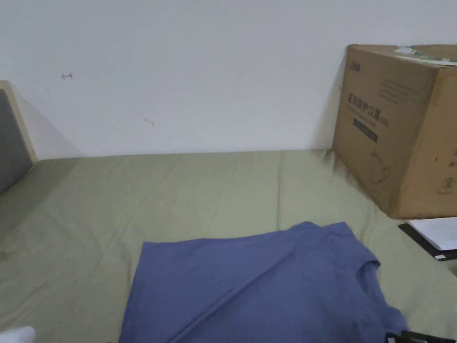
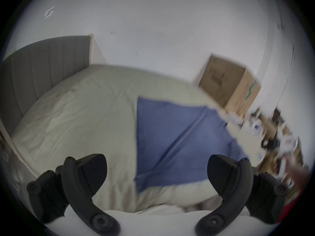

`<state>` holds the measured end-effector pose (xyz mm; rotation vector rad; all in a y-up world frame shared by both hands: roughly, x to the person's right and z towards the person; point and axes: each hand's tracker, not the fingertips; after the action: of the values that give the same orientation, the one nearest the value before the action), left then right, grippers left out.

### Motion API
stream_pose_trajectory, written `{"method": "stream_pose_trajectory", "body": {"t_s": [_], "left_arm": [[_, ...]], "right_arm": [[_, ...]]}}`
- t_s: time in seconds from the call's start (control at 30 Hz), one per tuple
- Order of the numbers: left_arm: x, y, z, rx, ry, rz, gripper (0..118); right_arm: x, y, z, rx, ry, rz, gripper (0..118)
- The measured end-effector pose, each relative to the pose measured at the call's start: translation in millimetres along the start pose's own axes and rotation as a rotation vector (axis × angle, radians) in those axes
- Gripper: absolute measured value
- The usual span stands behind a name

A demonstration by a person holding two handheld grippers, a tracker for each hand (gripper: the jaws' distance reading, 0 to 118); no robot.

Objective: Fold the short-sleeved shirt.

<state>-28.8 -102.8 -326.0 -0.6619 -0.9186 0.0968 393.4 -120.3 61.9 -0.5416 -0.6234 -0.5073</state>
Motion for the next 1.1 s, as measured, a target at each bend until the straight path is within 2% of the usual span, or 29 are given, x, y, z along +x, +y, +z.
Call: {"method": "stream_pose_trajectory", "body": {"t_s": [0.07, 0.1, 0.13, 0.17, 0.2, 0.23, 0.27, 0.33, 0.37, 0.43, 0.5, 0.57, 0.63, 0.67, 0.7, 0.73, 0.77, 0.97, 1.03, 1.07, 1.1], "left_arm": [[17, 10, 24, 0.107, -0.045, 0.067, 116], [14, 9, 34, 0.175, -0.061, 0.089, 114], [20, 8, 44, 0.253, -0.057, 0.106, 109], [27, 8, 52, 0.321, -0.046, 0.108, 95], [34, 9, 58, 0.349, -0.042, 0.104, 58], [31, 8, 60, 0.347, -0.021, 0.08, 20], [36, 9, 62, 0.348, 0.018, 0.045, 0], [36, 13, 60, 0.323, 0.02, -0.027, 0], [27, 17, 55, 0.247, -0.004, -0.059, 0], [18, 28, 33, 0.025, 0.02, -0.09, 0], [8, 28, 2, -0.284, 0.061, -0.12, 0], [-10, 14, -28, -0.436, 0.068, -0.156, 0], [-25, -1, -53, -0.497, 0.091, -0.149, 1], [-31, -7, -65, -0.518, 0.103, -0.155, 14], [-37, -13, -73, -0.523, 0.091, -0.154, 60], [-42, -18, -82, -0.531, 0.094, -0.153, 97], [-45, -26, -91, -0.567, 0.1, -0.15, 117], [-65, -50, -131, -0.576, 0.109, -0.121, 117], [-63, -53, -135, -0.548, 0.071, -0.129, 115], [-65, -55, -133, -0.52, 0.011, -0.112, 103], [-66, -58, -132, -0.513, -0.007, -0.12, 48]], "right_arm": [[-33, 5, 21, 0.172, 0.054, 0.012, 113], [-47, 7, 32, 0.271, 0.087, 0.014, 108], [-60, 8, 42, 0.345, 0.117, 0.015, 99], [-72, 10, 51, 0.4, 0.143, 0.022, 79], [-91, 12, 56, 0.441, 0.143, 0.043, 30], [-103, 13, 60, 0.468, 0.14, 0.058, 0], [-115, 14, 65, 0.509, 0.11, 0.077, 0], [-120, 19, 64, 0.465, 0.198, 0.079, 0], [-124, 22, 64, 0.449, 0.224, 0.102, 0], [-130, 26, 62, 0.412, 0.211, 0.175, 0], [-124, 22, 56, 0.392, 0.188, 0.219, 0], [-120, 22, 50, 0.358, 0.19, 0.236, 0], [-115, 15, 41, 0.33, 0.186, 0.221, 0], [-111, 14, 37, 0.301, 0.191, 0.205, 0], [-108, 13, 34, 0.277, 0.195, 0.192, 0], [-113, 8, 32, 0.266, 0.19, 0.192, 0], [-111, 7, 29, 0.255, 0.187, 0.188, 0], [-104, 3, 16, 0.188, 0.167, 0.169, 0], [-106, 1, 13, 0.174, 0.156, 0.167, 0], [-105, 1, 12, 0.165, 0.148, 0.166, 0], [-103, 1, 11, 0.159, 0.142, 0.164, 0]]}}
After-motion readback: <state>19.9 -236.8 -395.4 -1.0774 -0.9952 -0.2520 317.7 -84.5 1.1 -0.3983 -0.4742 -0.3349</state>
